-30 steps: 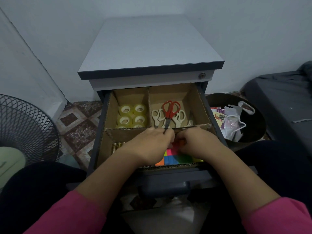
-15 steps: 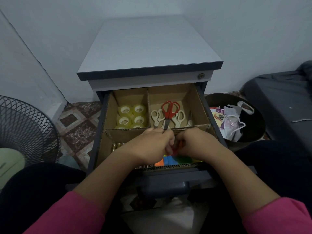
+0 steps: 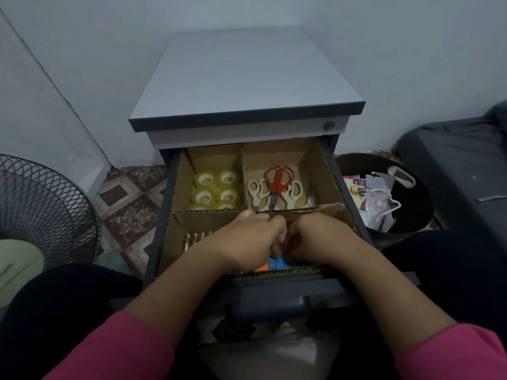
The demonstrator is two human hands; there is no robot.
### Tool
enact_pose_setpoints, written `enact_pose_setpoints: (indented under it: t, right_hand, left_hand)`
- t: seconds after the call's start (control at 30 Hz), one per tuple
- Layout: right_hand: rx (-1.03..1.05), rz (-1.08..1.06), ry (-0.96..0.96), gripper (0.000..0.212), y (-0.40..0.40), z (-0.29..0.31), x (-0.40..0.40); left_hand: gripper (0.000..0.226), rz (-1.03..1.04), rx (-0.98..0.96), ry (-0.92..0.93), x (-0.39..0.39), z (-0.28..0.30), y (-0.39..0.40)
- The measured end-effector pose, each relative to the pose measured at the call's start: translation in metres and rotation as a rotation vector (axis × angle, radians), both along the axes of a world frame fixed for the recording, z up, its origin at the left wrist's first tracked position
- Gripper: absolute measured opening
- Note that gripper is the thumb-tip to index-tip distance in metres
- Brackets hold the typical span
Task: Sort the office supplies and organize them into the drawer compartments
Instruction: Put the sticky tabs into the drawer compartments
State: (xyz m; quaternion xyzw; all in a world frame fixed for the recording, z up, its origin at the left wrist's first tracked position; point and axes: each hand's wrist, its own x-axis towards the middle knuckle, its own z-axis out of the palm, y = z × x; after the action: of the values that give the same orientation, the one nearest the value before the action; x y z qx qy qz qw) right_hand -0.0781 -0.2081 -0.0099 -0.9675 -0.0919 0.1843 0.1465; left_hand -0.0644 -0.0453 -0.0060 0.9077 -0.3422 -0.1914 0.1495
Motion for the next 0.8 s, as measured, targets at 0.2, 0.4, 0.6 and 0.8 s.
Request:
enact_pose_setpoints:
  t: [0.2, 0.4, 0.6, 0.8]
  right_hand:
    - [0.064, 0.019, -0.037, 0.012, -0.003, 0.000, -0.001]
    - [0.220, 0.020, 0.030, 0.008, -0.007, 0.008, -0.003]
    - [0.437, 0.062, 0.217, 0.012, -0.010, 0.024, -0.014]
    - [0.406, 0.167, 0.341, 0.029, -0.007, 0.032, -0.020]
  left_hand:
    - [0.037, 0.114, -0.137, 0.188, -0.002, 0.015, 0.007]
    - [0.036, 0.080, -0.178, 0.074, -0.006, 0.032, 0.021]
    - [0.003, 0.167, -0.046, 0.245, -0.009, 0.048, 0.039]
    - [0.042, 0.116, 0.198, 0.447, -0.014, 0.051, 0.044]
